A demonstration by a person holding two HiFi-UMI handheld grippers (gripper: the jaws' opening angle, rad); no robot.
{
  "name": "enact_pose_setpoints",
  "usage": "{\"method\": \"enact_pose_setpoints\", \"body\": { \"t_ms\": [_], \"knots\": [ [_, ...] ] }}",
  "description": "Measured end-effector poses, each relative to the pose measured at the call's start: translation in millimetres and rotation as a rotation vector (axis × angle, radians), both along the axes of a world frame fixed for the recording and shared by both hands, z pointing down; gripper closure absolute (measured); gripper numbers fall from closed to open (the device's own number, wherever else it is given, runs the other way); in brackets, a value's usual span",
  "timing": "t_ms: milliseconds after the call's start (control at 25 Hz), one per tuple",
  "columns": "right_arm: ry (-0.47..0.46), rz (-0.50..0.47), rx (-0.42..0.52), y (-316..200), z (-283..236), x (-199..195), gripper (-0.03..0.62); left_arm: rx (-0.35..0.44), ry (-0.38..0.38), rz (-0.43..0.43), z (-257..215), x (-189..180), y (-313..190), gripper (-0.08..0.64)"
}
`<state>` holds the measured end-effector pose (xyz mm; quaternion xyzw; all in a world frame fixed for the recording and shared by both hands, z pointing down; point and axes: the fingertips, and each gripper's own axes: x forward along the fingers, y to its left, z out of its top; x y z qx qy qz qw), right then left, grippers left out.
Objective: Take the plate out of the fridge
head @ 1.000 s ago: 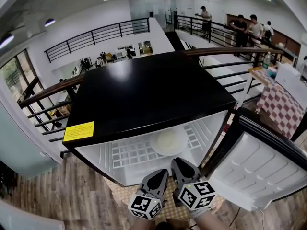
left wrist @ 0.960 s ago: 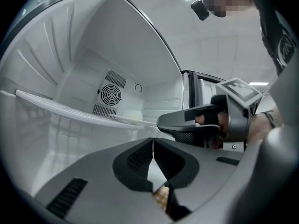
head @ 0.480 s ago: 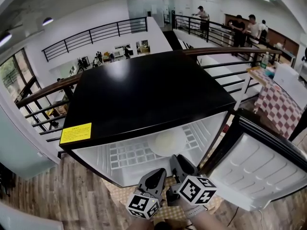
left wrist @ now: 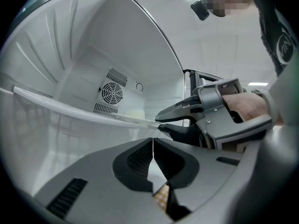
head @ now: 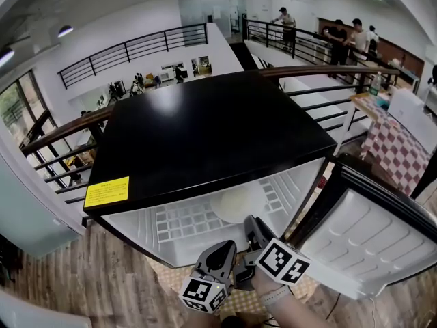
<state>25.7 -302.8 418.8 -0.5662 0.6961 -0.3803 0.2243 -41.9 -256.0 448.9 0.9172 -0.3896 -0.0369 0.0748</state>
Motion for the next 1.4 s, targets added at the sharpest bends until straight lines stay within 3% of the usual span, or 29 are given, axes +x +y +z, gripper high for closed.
{"method": "enact_pose_setpoints", "body": {
  "t_ms": [560,880,1080,1280,1400],
  "knots": [
    [-0.214,-0.023,-0.009,21.2,2.0,-10.1,0.526,-0.002,0.020,-0.063,-0.9,-17.7,-3.7,0.548],
    [-0.254,-0.081,-0.025,32.3,2.1,-25.7,0.528,0.001,0.019,-0.072,-2.0,-21.1,-1.1,0.548],
    [-0.306,-0.060,-0.028,20.5,4.2,-15.2,0.477,-0.004,0.026,-0.078,1.0,-18.1,3.0,0.548],
    [-0.338,-0.052,-0.058,11.8,8.8,-13.0,0.479,0.001,0.018,-0.068,0.2,-17.4,5.3,0.548],
    [-0.340,-0.050,-0.049,13.1,5.2,-15.7,0.525,0.007,0.023,-0.075,-1.9,-20.6,4.7,0.548]
  ]
}}
